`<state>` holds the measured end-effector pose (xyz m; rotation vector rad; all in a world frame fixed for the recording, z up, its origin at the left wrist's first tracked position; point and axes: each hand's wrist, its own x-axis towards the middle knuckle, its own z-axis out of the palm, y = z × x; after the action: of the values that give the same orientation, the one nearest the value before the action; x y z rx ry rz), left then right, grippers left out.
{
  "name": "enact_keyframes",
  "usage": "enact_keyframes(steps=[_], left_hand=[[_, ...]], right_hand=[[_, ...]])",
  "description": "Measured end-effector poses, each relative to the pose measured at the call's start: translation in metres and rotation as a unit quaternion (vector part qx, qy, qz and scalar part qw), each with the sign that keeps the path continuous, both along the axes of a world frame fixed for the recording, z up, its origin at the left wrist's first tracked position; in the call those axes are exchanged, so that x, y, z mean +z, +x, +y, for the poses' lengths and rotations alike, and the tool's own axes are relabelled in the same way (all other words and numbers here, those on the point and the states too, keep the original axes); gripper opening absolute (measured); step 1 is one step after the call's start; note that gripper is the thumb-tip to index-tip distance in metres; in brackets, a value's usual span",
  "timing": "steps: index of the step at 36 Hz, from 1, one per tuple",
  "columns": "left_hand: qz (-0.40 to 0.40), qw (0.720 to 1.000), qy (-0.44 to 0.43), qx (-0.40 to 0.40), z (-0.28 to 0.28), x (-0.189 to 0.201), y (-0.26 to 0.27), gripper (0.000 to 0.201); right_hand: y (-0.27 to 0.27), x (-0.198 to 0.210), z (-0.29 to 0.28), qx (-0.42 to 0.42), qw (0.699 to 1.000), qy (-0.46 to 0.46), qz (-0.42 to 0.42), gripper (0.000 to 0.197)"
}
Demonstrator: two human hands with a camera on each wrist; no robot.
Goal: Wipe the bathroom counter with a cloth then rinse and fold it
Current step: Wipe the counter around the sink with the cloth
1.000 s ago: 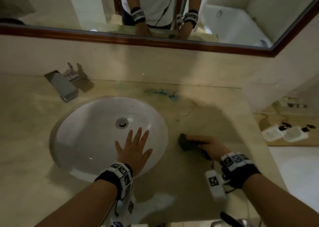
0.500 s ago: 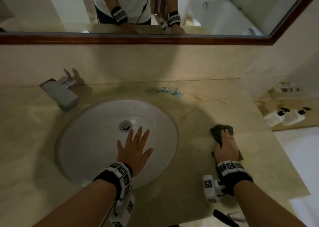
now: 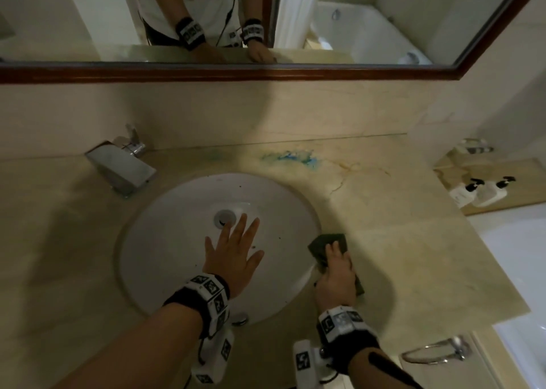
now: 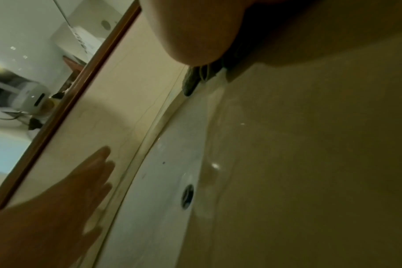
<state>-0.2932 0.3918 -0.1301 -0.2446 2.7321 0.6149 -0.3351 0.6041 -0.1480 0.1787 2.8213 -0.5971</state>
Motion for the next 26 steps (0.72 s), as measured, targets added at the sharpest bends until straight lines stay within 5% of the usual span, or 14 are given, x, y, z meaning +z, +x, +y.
enact_keyframes(steps=[7,13,17,22,26], left_hand=[[0.005,1.0,-0.021,0.0,-0.016,0.012,0.006,0.064],[0.038,0.999,-0.01,0.011,-0.024,0.024,0.003,0.062],[0.059,0.998,-0.005,0.009,-0.024,0.026,0.0,0.062],[0.061,0.998,-0.019,0.004,-0.014,0.021,-0.003,0.063],[0.053,0.998,-0.02,0.002,-0.006,0.015,-0.008,0.064]], right_hand=[[0.03,0.013,-0.056,0.093,0.988,-0.097,-0.076,0.063],[0.025,0.029,-0.084,-0.011,0.923,-0.335,-0.189,0.039],[0.0,0.044,-0.054,-0.109,0.904,-0.397,-0.118,0.04],[-0.038,0.044,0.015,-0.147,0.933,-0.319,0.078,0.043],[-0.029,0.034,0.039,-0.143,0.964,-0.21,0.078,0.042]])
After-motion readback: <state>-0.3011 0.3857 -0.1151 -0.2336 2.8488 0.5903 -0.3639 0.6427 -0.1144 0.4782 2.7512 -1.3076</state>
